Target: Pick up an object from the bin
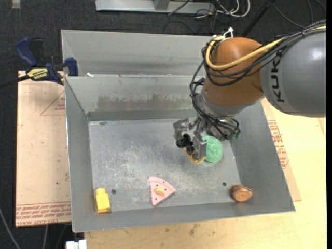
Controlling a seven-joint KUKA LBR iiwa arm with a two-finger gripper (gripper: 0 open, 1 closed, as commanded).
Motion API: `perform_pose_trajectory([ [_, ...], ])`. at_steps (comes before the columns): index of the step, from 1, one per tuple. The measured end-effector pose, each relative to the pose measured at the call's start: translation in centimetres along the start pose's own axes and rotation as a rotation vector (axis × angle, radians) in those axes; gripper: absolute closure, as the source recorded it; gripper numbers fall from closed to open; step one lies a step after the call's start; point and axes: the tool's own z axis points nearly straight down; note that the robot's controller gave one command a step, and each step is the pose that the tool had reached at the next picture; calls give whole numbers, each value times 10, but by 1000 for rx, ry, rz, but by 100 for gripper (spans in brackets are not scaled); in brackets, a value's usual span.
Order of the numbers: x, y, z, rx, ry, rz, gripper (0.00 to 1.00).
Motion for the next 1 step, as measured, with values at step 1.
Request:
perform_pose_trajectory([
  [1, 0, 0, 0, 0, 0, 1, 100],
])
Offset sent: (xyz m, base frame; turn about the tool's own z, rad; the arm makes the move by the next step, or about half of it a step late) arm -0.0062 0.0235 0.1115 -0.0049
